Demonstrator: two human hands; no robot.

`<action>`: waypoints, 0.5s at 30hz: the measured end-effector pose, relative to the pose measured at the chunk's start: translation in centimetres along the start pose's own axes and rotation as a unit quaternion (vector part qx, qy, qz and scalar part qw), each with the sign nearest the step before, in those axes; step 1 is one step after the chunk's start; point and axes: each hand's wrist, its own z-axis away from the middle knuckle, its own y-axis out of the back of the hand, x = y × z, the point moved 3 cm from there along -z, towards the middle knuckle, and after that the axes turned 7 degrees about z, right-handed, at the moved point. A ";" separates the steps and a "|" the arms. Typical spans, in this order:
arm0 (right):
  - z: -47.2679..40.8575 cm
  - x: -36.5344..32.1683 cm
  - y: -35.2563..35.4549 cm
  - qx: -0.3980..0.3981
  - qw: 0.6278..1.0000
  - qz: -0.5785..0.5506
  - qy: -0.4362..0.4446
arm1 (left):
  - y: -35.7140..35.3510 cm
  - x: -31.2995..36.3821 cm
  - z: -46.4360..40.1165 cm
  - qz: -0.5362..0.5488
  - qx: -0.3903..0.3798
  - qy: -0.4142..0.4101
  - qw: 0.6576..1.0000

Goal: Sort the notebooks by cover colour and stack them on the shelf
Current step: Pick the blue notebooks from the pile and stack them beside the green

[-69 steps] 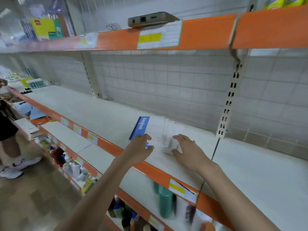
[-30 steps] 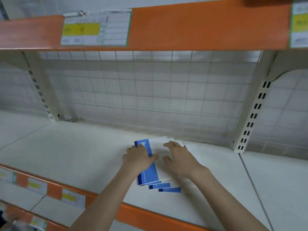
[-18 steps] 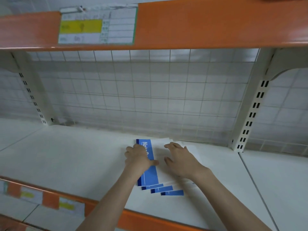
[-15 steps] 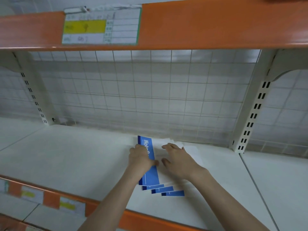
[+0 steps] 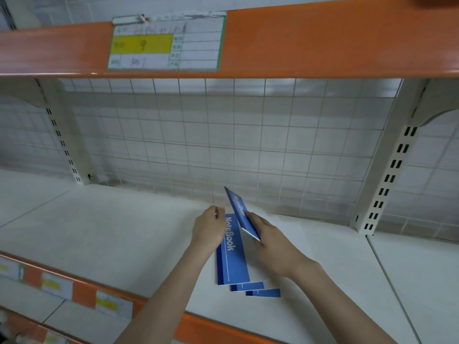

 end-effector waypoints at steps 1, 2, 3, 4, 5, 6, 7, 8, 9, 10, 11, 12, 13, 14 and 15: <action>0.0 0.2 0.1 0.006 1.000 -0.009 -0.004 | 0.1 -0.3 0.0 -0.129 0.007 -0.029 0.991; -0.1 0.3 0.2 0.004 1.000 -0.011 -0.005 | 0.0 -0.7 0.2 -0.222 -0.003 -0.035 0.974; -0.1 0.4 0.2 -0.004 1.000 -0.008 -0.004 | -0.4 -1.1 0.4 -0.271 -0.025 -0.022 0.962; 0.0 0.4 0.1 -0.014 1.000 -0.007 -0.002 | -0.8 -1.4 0.6 -0.282 -0.050 -0.001 0.958; 0.0 0.5 0.0 -0.026 1.000 -0.006 0.000 | -1.3 -1.6 0.8 -0.268 -0.065 0.015 0.961; 0.1 0.5 -0.3 -0.039 0.999 -0.005 0.002 | -1.7 -1.6 0.9 -0.245 -0.069 0.024 0.967; 0.3 0.6 -0.5 -0.055 0.998 0.001 0.003 | -2.0 -1.6 0.9 -0.228 -0.068 0.027 0.971; 0.5 0.7 -0.6 -0.075 0.997 0.011 0.001 | -2.3 -1.4 0.9 -0.228 -0.065 0.024 0.971; 0.8 0.7 -0.7 -0.094 0.995 0.023 -0.003 | -2.5 -1.2 0.9 -0.240 -0.058 0.017 0.969; 1.0 0.9 -0.8 -0.111 0.993 0.034 -0.008 | -2.5 -1.0 0.9 -0.251 -0.049 0.007 0.967; 1.2 1.0 -0.7 -0.121 0.992 0.042 -0.012 | -2.5 -0.8 0.8 -0.253 -0.042 -0.002 0.967; 1.4 1.1 -0.5 -0.125 0.991 0.043 -0.016 | -2.6 -0.6 0.8 -0.240 -0.039 -0.009 0.970; 1.6 1.1 -0.3 -0.124 0.991 0.040 -0.020 | -2.7 -0.6 0.9 -0.214 -0.042 -0.009 0.976; 1.8 1.2 -0.1 -0.122 0.992 0.038 -0.021 | -2.8 -0.7 1.0 -0.182 -0.044 -0.008 0.982; 2.0 1.3 0.1 -0.120 0.992 0.037 -0.019 | -2.8 -0.7 1.0 -0.150 -0.043 -0.008 0.988</action>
